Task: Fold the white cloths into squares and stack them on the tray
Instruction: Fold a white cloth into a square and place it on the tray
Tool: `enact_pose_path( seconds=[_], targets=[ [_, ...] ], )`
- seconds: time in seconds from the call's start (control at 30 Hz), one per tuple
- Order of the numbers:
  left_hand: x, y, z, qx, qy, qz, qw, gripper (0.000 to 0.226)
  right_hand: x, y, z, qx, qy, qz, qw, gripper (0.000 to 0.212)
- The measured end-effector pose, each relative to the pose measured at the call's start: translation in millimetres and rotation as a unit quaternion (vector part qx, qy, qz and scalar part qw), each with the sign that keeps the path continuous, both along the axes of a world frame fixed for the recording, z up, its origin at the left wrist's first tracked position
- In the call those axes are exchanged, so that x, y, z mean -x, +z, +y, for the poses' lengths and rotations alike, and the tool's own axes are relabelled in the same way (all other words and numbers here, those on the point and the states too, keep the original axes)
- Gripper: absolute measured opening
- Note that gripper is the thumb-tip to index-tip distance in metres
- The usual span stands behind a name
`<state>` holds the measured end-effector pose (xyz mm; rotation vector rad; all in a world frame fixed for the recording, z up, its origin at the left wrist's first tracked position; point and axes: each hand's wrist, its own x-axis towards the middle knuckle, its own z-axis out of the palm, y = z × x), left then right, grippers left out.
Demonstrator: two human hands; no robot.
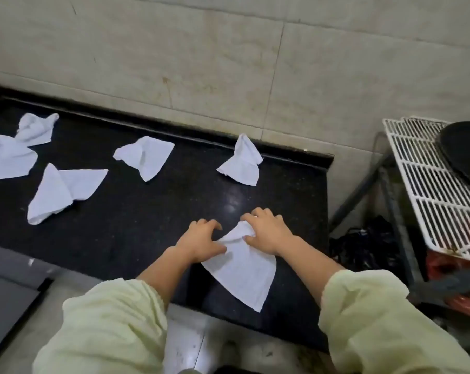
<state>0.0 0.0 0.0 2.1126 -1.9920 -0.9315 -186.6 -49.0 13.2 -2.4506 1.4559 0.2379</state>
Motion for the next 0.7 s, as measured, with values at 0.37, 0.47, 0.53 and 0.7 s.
enact_pose_path(
  seconds=[0.37, 0.47, 0.53, 0.7],
  targets=[
    [-30, -30, -21, -0.080, 0.005, 0.012, 0.997, 0.013, -25, -36, -18, 0.008, -0.001, 0.082, 0.997, 0.044],
    [-45, -31, -31, -0.089, -0.021, 0.016, 0.996, 0.009, -30, -32, -30, -0.014, -0.054, 0.032, 0.998, 0.032],
    [-57, -27, -41, -0.098, -0.044, 0.031, 0.994, 0.029, -37, -23, -37, -0.040, -0.116, -0.039, 0.992, 0.029],
    [-85, -7, -70, -0.096, -0.060, 0.121, 0.986, 0.038, -48, 2, -56, -0.096, -0.280, -0.246, 0.923, 0.022]
  ],
)
